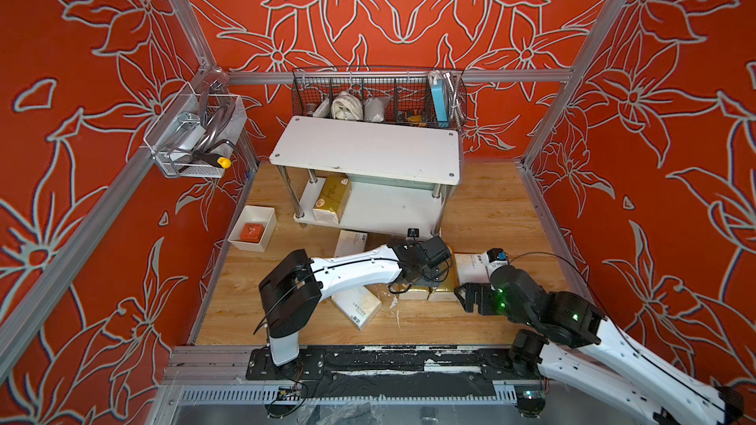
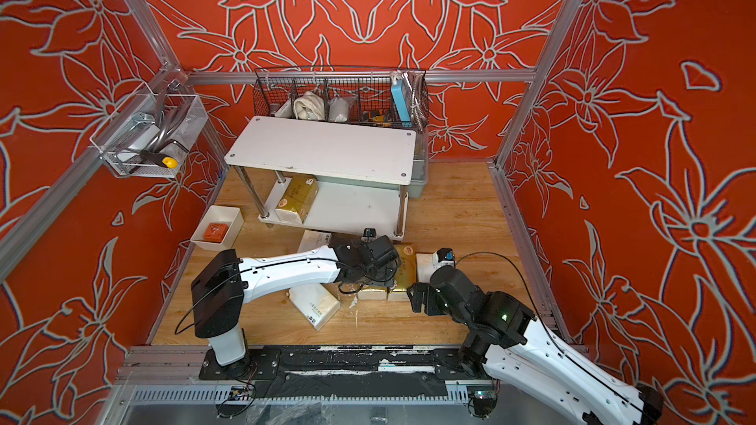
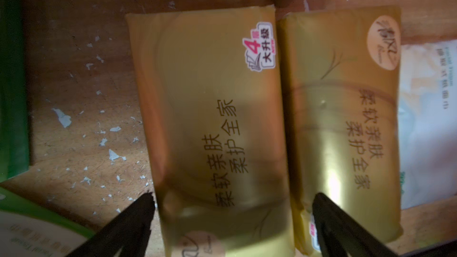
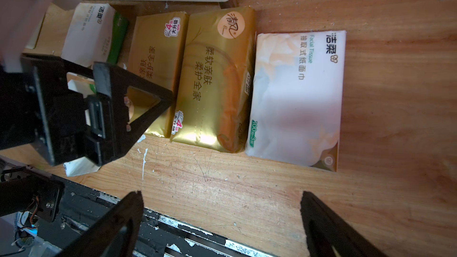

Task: Place the tissue boxes on the shelf by color
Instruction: Pick up the box of tissues from the center of the board.

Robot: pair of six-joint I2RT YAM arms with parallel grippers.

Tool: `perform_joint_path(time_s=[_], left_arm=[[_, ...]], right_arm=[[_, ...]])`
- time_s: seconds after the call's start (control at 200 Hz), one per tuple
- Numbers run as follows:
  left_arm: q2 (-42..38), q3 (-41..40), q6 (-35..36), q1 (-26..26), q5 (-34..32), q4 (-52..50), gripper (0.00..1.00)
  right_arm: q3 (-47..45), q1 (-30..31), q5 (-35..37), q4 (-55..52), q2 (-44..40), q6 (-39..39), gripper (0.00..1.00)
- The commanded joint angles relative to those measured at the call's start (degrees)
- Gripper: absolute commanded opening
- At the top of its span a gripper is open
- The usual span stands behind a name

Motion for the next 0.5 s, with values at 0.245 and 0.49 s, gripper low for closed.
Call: perform_joint_path(time_s=[0.245, 0.49], left_arm=[[2.9, -0.4, 1.7, -0.6, -1.9, -1.6, 0.99], [4.6, -1.5, 2.0, -0.6, -1.7, -0.4, 0.99]], right_arm=[[0.7, -0.4, 2.1, -1.1, 1.1, 0.5, 0.99], [1.3, -0.4, 2.6, -1.4, 1.5, 0.1, 0.99]])
